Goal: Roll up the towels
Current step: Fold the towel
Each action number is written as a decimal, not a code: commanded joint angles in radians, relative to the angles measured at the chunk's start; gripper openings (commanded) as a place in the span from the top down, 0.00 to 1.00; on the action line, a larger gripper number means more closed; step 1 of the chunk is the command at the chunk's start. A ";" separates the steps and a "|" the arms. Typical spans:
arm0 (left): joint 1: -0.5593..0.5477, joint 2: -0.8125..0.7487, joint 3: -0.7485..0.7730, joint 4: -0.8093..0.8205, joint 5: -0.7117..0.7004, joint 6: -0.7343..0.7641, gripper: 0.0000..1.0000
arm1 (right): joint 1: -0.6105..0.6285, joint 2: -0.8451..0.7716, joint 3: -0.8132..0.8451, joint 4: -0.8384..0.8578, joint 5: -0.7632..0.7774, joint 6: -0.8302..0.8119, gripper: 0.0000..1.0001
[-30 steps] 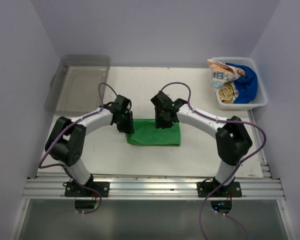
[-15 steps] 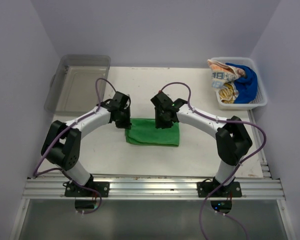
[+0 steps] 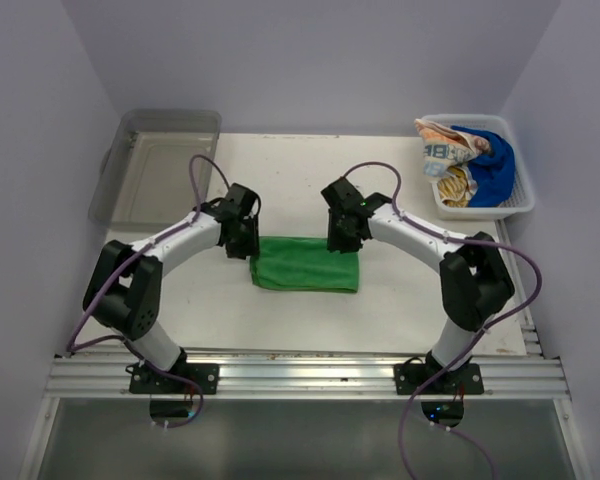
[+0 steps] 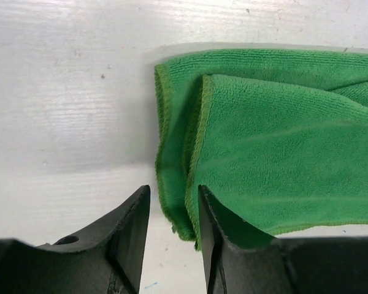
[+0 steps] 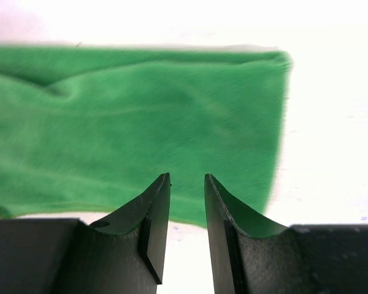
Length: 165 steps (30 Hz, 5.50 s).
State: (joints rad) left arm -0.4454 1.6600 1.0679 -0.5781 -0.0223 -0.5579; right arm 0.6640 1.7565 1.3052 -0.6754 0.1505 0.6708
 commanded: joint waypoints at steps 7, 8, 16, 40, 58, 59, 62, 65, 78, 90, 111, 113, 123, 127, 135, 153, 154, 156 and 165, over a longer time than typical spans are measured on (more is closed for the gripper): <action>-0.078 -0.071 0.050 0.010 0.049 -0.026 0.87 | -0.138 0.024 0.046 0.010 0.026 -0.095 0.71; -0.079 -0.062 0.037 0.026 0.070 -0.027 0.91 | -0.141 0.040 0.055 0.010 0.026 -0.103 0.73; -0.078 0.035 -0.080 0.103 0.139 -0.023 1.00 | -0.173 0.199 0.132 0.031 -0.012 -0.139 0.89; -0.052 0.541 0.780 -0.167 -0.005 0.153 1.00 | 0.077 -0.273 -0.439 0.086 -0.020 0.205 1.00; -0.052 0.352 0.428 0.012 0.147 0.107 1.00 | -0.047 0.109 0.155 0.043 -0.029 -0.082 0.95; -0.050 0.362 0.441 0.008 0.142 0.108 1.00 | -0.062 0.136 0.210 0.039 -0.037 -0.085 0.95; -0.039 0.395 0.461 0.006 0.136 0.112 1.00 | -0.098 0.234 0.284 0.022 -0.054 -0.097 0.96; -0.027 0.426 0.480 0.011 0.139 0.119 1.00 | -0.139 0.308 0.302 0.040 -0.058 -0.093 0.96; 0.007 0.553 0.653 -0.046 0.130 0.164 1.00 | -0.188 0.407 0.368 0.034 -0.048 -0.083 0.98; 0.007 0.204 0.529 -0.074 0.117 0.168 0.98 | -0.167 0.016 0.116 0.054 -0.023 -0.096 0.87; -0.076 0.060 -0.117 0.248 0.280 0.035 1.00 | -0.038 0.093 0.003 0.128 -0.057 -0.050 0.88; -0.076 0.058 -0.126 0.251 0.272 0.039 1.00 | -0.043 0.124 -0.003 0.126 -0.035 -0.050 0.88; -0.078 -0.101 -0.072 0.124 0.208 0.049 1.00 | -0.040 -0.038 -0.024 0.106 -0.029 -0.020 0.88; -0.079 -0.173 -0.108 0.103 0.206 0.021 0.92 | -0.032 -0.155 -0.102 0.088 -0.012 -0.001 0.85; -0.138 -0.261 -0.270 0.219 0.269 -0.056 0.53 | 0.071 -0.318 -0.363 0.141 -0.048 0.121 0.61; -0.147 -0.134 -0.352 0.334 0.280 -0.073 0.68 | 0.095 -0.204 -0.455 0.290 -0.115 0.177 0.61; -0.147 -0.132 -0.355 0.337 0.282 -0.073 0.69 | 0.095 -0.200 -0.463 0.295 -0.118 0.177 0.62; -0.148 -0.126 -0.361 0.336 0.272 -0.074 0.71 | 0.094 -0.190 -0.474 0.312 -0.118 0.187 0.63; -0.150 -0.147 -0.364 0.305 0.240 -0.074 0.68 | 0.094 -0.196 -0.508 0.327 -0.115 0.202 0.76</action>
State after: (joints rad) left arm -0.5896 1.5261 0.7216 -0.2733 0.2550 -0.6319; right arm 0.7586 1.5661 0.8143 -0.3641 0.0280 0.8536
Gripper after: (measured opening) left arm 0.292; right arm 0.250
